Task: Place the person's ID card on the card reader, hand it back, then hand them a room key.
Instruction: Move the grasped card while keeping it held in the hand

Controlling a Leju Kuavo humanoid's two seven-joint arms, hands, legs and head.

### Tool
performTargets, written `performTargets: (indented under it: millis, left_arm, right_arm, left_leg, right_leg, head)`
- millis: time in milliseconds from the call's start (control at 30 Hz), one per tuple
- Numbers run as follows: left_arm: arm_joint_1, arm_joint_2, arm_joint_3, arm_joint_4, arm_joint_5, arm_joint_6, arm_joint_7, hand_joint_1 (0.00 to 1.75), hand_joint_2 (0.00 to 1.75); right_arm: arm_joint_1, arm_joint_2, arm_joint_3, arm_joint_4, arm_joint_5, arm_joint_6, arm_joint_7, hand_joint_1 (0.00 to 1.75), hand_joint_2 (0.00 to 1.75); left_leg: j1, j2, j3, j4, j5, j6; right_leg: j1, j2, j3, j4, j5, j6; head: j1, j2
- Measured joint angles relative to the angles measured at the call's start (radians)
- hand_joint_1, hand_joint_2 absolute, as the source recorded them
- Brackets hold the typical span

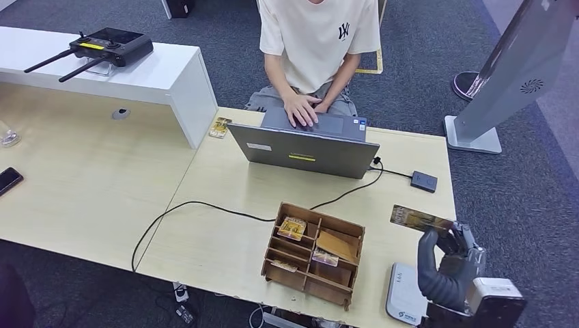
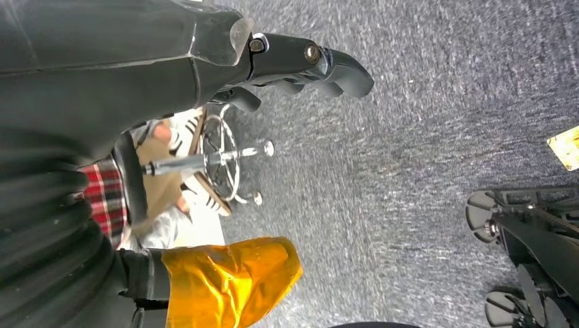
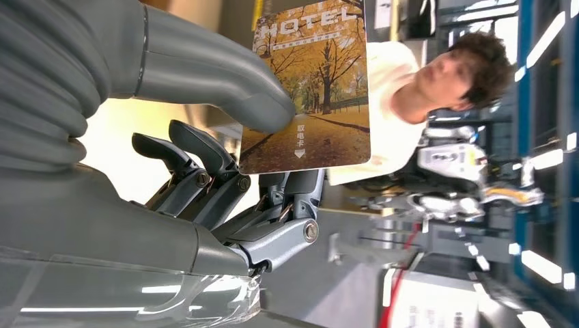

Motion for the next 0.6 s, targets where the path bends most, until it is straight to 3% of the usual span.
performTargets:
  millis: [600]
  left_arm:
    - [0.002, -0.008, 0.06, 0.0, 0.029, 0.001, 0.004, 0.0, 1.75]
  right_arm:
    - [0.095, -0.027, -0.027, 0.016, -0.001, -0.011, 0.051, 1.75, 1.75]
  left_leg:
    - [0.0, 0.0, 0.0, 0.0, 0.0, 0.0]
  right_leg:
    - [0.0, 0.0, 0.0, 0.0, 0.0, 0.0]
  head:
    - [0.0, 0.0]
